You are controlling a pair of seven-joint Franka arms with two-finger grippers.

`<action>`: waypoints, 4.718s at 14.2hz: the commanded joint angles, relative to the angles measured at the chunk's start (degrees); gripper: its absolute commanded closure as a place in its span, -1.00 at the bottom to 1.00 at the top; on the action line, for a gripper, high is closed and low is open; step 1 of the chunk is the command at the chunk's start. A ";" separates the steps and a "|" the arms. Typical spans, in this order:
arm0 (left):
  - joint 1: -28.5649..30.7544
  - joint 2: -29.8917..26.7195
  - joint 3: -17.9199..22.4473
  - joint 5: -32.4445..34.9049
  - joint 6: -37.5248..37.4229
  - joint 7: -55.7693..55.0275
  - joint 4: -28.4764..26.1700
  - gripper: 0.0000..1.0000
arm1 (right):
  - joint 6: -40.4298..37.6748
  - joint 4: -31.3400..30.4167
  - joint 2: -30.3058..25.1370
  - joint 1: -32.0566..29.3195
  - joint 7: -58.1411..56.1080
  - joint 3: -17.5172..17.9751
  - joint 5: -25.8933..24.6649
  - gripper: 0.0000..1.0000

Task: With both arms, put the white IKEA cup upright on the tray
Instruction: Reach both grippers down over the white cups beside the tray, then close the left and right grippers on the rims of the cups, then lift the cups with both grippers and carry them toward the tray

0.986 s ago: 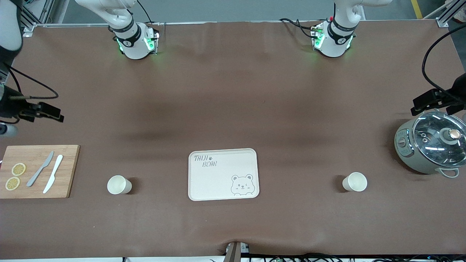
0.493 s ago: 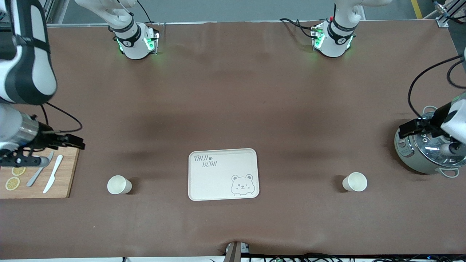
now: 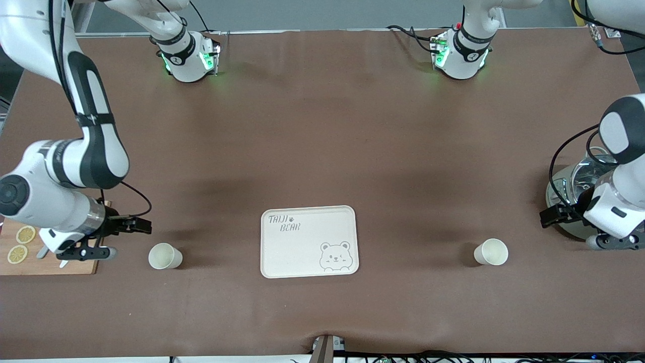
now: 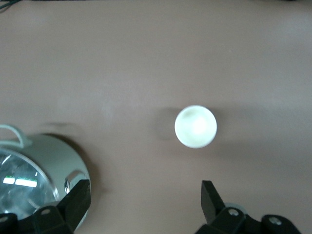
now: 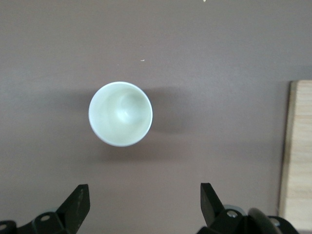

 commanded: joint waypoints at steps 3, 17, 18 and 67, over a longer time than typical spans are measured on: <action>-0.04 4.80 -0.38 1.32 8.79 0.05 -0.86 -1.00 | 4.32 1.76 4.66 0.61 -0.77 0.03 0.91 -1.00; -1.62 14.74 -1.08 -2.37 19.62 -1.00 -0.86 -1.00 | 10.03 7.12 11.33 -0.27 -4.55 -0.06 0.74 -1.00; -1.62 15.18 -1.08 -2.28 19.71 -1.00 -0.94 -1.00 | 10.47 8.00 12.39 -0.27 -4.55 0.03 0.74 -1.00; -11.81 16.33 -0.29 -3.86 8.81 -24.37 8.11 1.00 | -9.04 21.45 13.81 5.79 7.56 1.08 8.91 1.00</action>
